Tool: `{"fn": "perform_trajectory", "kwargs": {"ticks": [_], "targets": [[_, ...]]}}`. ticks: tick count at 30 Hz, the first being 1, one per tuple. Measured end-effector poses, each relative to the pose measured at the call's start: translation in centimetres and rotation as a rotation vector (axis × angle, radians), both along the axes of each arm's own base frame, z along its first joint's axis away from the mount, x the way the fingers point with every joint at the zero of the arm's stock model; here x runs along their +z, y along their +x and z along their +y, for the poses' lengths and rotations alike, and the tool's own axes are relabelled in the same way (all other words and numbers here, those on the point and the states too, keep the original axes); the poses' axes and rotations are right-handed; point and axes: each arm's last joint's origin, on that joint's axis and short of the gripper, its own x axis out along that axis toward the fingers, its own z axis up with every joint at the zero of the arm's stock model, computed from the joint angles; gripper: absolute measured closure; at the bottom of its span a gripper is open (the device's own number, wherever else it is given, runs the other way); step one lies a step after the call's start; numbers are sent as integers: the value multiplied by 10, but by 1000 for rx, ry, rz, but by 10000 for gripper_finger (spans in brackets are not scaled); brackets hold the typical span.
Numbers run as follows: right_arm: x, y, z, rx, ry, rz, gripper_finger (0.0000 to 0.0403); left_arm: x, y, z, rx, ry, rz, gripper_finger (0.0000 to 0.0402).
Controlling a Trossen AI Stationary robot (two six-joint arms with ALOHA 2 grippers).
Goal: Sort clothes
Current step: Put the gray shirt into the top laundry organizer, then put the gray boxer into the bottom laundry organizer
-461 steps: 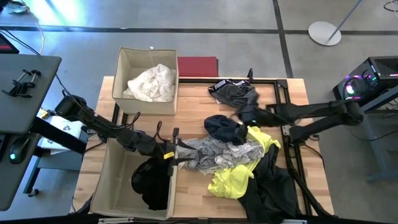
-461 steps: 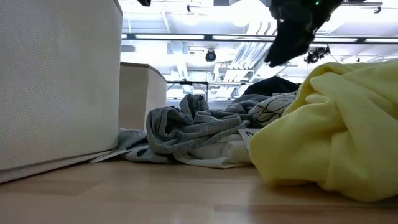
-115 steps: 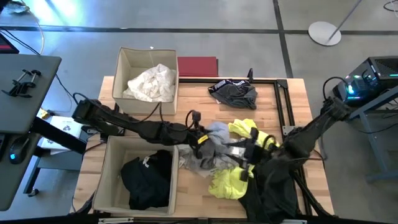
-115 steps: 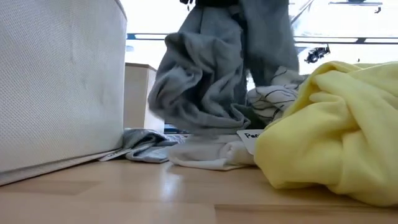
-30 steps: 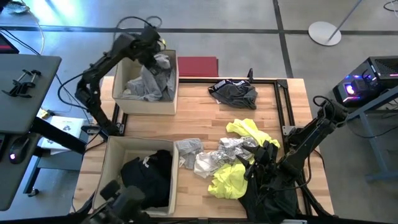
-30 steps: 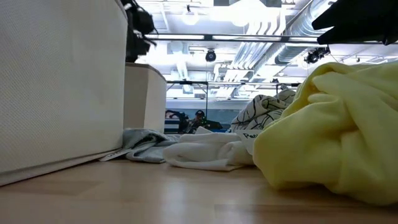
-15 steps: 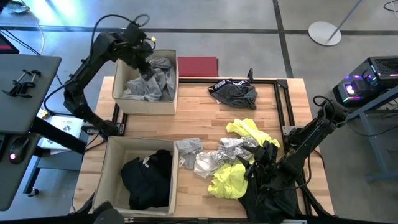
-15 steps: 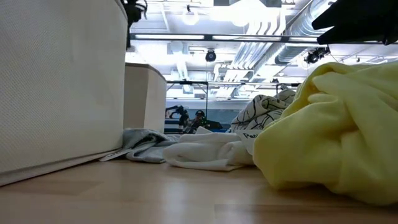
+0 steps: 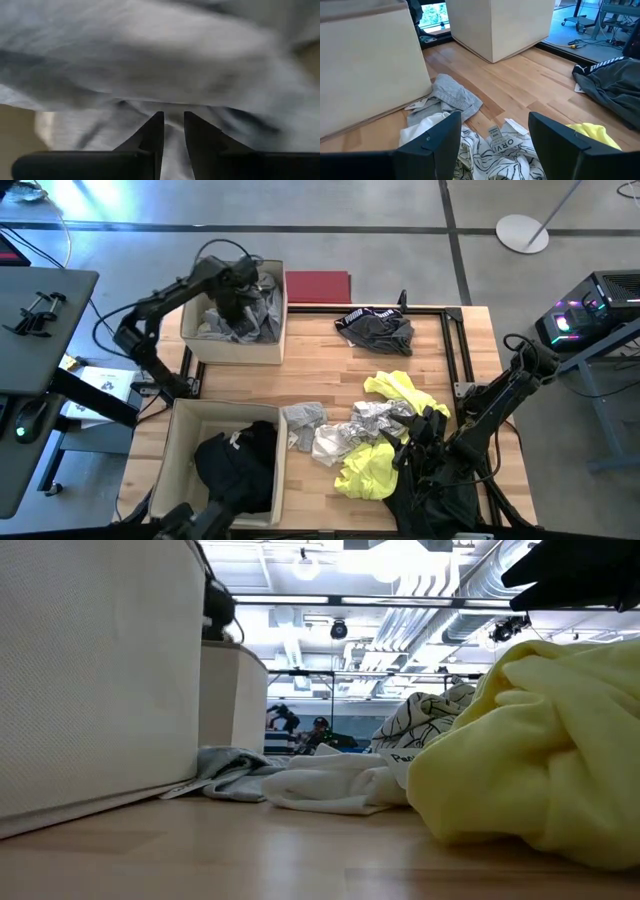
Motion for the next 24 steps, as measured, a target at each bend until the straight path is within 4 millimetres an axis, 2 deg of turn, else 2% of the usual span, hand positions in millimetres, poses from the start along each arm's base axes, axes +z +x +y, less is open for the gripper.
{"fn": "perform_trajectory", "kwargs": {"ticks": [3, 6, 9, 13, 16, 19, 22, 24], "targets": [[0, 0, 0, 3, -4, 2, 183, -9, -2, 12, 58, 70, 129, 341], [0, 0, 0, 4, -3, 1, 183, -8, -3, 20, 77, 123, 181, 344], [0, 0, 0, 2, -1, -1, 183, 9, -2, 21, 82, 204, 179, 348], [0, 0, 0, 2, 0, -2, 183, 51, -5, 14, 93, 359, 124, 352], [0, 2, -1, -4, 3, -5, 183, 86, -10, -3, 98, 454, 23, 353], [1, 9, -7, -54, 39, -34, 183, 115, -17, -28, 84, 524, -114, 353], [1, 26, -24, -139, 110, -35, 183, 138, -25, -59, 41, 575, -305, 353], [1, 39, -40, -164, 152, 57, 183, 148, -30, -81, 1, 580, -449, 353]]}}
